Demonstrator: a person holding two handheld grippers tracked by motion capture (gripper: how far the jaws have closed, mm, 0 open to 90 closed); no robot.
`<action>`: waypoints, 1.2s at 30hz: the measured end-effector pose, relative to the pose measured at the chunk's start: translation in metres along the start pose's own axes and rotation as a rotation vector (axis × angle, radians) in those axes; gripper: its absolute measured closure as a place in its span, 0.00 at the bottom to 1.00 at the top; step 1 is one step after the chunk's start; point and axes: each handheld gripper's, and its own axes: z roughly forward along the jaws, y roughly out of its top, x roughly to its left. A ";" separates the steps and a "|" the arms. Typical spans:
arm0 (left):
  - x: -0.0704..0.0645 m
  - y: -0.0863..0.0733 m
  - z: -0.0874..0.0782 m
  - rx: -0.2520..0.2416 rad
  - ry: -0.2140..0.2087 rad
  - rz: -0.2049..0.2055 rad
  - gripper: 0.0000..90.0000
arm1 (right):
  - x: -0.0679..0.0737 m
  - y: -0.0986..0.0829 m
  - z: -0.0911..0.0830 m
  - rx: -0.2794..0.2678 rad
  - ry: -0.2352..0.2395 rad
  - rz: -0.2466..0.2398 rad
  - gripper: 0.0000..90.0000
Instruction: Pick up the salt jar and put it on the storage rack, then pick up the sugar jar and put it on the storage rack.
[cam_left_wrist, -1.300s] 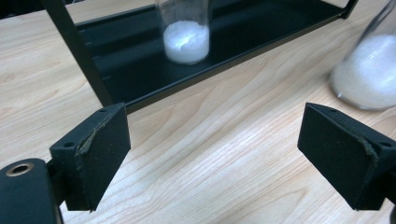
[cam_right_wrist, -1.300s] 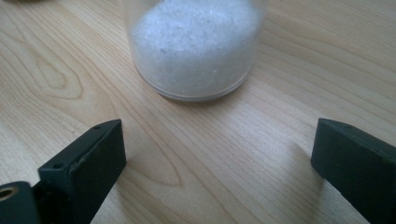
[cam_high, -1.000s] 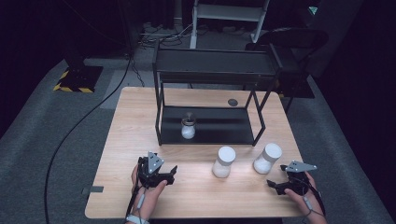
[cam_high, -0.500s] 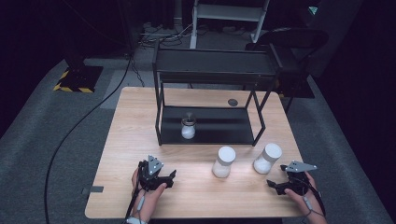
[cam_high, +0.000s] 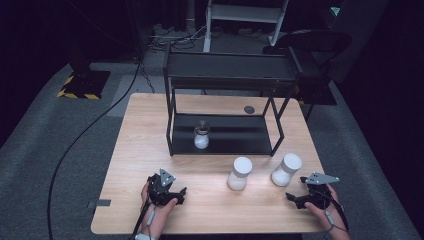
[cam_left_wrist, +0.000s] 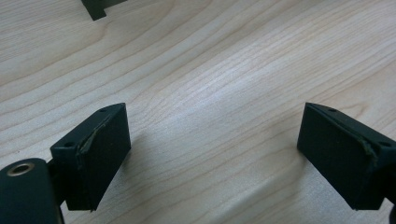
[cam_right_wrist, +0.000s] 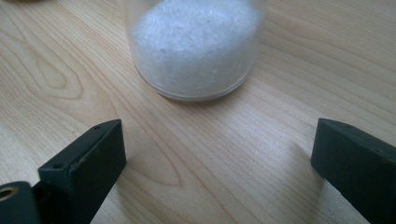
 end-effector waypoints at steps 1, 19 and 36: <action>0.000 0.001 0.000 0.006 0.001 -0.001 0.11 | 0.000 0.000 0.000 0.000 0.000 0.000 0.03; 0.001 0.002 0.002 0.011 0.001 -0.007 0.08 | 0.000 0.000 0.000 0.002 0.002 -0.002 0.03; 0.000 0.004 0.002 0.019 0.004 -0.013 0.06 | 0.001 -0.011 -0.009 -0.075 0.007 -0.007 0.04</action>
